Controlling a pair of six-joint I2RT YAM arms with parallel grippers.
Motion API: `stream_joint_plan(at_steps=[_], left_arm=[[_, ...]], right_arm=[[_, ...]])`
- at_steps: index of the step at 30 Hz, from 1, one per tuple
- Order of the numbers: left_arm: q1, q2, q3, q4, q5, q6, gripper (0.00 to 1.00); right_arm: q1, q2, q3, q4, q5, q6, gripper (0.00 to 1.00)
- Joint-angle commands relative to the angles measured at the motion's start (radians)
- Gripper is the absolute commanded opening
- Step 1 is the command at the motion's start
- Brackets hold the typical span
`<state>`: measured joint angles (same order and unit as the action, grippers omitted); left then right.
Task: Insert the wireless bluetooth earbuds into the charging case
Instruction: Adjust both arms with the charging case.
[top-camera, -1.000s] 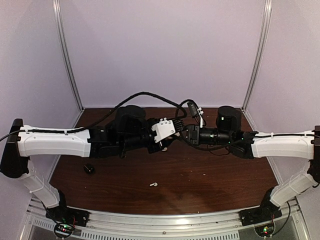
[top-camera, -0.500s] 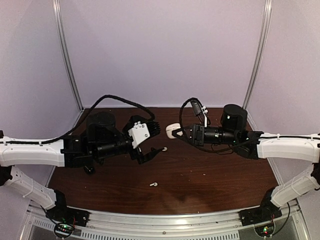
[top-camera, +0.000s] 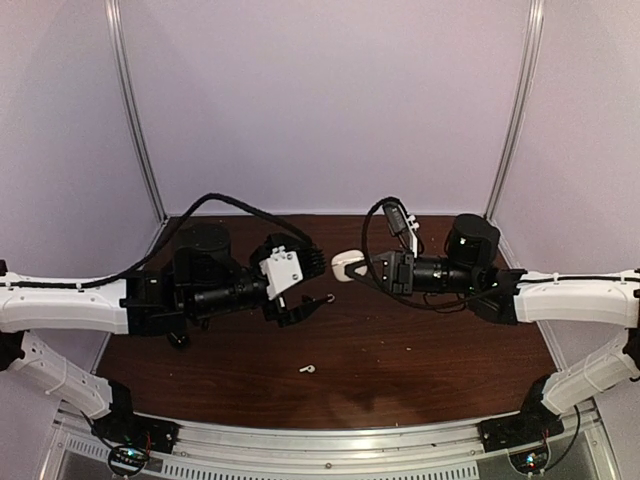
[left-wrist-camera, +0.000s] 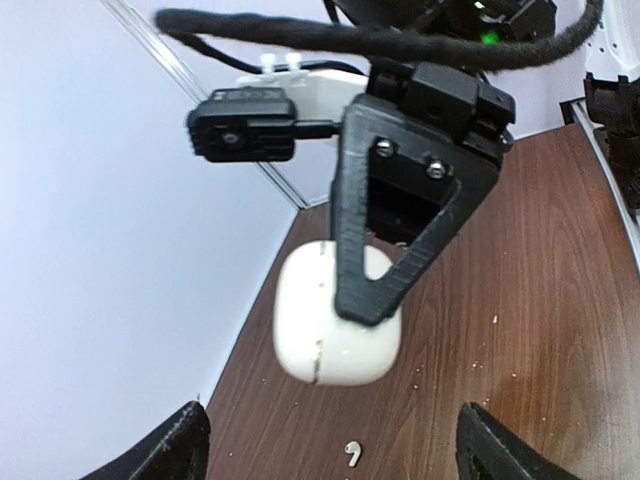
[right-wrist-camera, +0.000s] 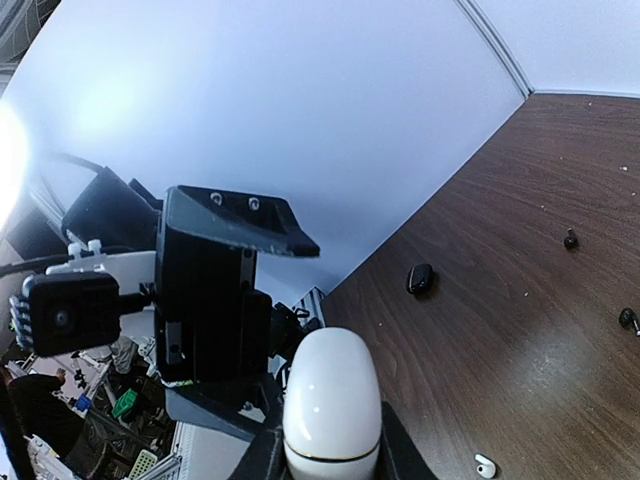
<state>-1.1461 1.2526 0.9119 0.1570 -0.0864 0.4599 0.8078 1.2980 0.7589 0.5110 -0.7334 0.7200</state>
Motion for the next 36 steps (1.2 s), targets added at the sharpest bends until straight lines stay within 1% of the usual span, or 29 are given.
stream_joint_plan(at_steps=[1,5,10,18,26,28,29,32,33,36], left_arm=[[-0.036,0.077,0.048,0.040,-0.018,0.058,0.85],[-0.042,0.104,0.059,0.078,-0.042,0.068,0.81],[-0.043,0.115,0.067,0.095,-0.057,0.060,0.75],[-0.043,0.119,0.077,0.115,-0.071,0.063,0.68],[-0.044,0.108,0.070,0.122,-0.065,0.064,0.50],[-0.044,0.108,0.070,0.121,-0.068,0.065,0.45],[-0.043,0.107,0.069,0.122,-0.071,0.065,0.44],[-0.043,0.100,0.059,0.146,-0.092,0.059,0.43],[-0.044,0.097,0.053,0.159,-0.103,0.058,0.43],[-0.043,0.093,0.043,0.183,-0.123,0.047,0.42]], right_arm=[[0.021,0.012,-0.005,0.088,-0.001,0.061,0.07],[0.032,0.018,0.000,0.072,0.006,0.055,0.07],[0.049,0.031,-0.002,0.066,0.023,0.054,0.07],[0.070,0.044,-0.007,0.075,0.034,0.055,0.08],[0.071,0.049,-0.012,0.067,0.040,0.052,0.09],[0.071,0.050,-0.015,0.072,0.038,0.051,0.11],[0.071,0.048,-0.015,0.072,0.038,0.052,0.14],[0.071,0.044,-0.020,0.071,0.043,0.055,0.27],[0.071,0.042,-0.023,0.077,0.044,0.059,0.29],[0.071,0.045,-0.034,0.110,0.044,0.079,0.31]])
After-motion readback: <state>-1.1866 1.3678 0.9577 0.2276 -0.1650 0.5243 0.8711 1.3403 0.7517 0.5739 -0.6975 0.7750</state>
